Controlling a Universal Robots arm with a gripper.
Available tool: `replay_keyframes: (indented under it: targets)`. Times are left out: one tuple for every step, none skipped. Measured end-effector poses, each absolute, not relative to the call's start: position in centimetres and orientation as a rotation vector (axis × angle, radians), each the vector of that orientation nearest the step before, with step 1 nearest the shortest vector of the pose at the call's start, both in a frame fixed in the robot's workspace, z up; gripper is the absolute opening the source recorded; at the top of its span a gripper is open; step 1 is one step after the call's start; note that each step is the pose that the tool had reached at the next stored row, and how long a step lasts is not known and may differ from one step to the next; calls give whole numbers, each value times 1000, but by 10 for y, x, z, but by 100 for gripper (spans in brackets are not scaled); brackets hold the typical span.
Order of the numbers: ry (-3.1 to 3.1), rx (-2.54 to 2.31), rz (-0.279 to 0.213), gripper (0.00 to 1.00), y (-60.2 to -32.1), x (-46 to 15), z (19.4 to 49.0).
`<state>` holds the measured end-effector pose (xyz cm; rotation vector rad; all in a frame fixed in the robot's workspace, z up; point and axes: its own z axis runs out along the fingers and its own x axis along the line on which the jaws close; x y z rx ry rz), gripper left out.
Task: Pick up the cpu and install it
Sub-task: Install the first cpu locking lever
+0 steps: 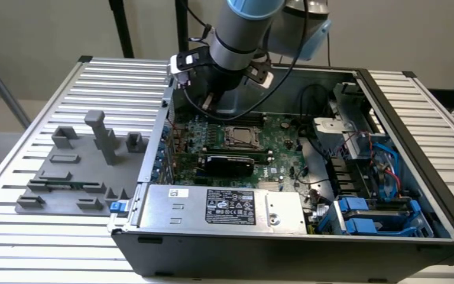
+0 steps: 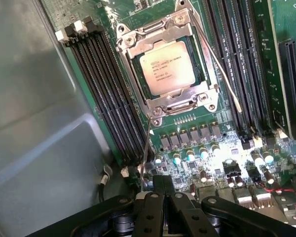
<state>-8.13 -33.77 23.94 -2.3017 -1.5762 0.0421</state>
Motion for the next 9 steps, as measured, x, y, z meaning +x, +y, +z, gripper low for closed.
replay_keyframes:
  targets:
    - [-1574,-2303,42,11,-338,-83,239]
    - [-1570,-2305,41,11,-338,-85,239]
    - [-1566,-2308,40,11,-338,-87,239]
    - [-1557,-2313,37,11,-338,-88,239]
    - [-1547,-2317,33,11,-338,-88,239]
    - [-1535,-2322,28,11,-338,-89,239]
    - [-1522,-2328,24,11,-338,-89,239]
    - [-1508,-2334,19,11,-338,-89,239]
    - [-1495,-2339,13,11,-338,-89,239]
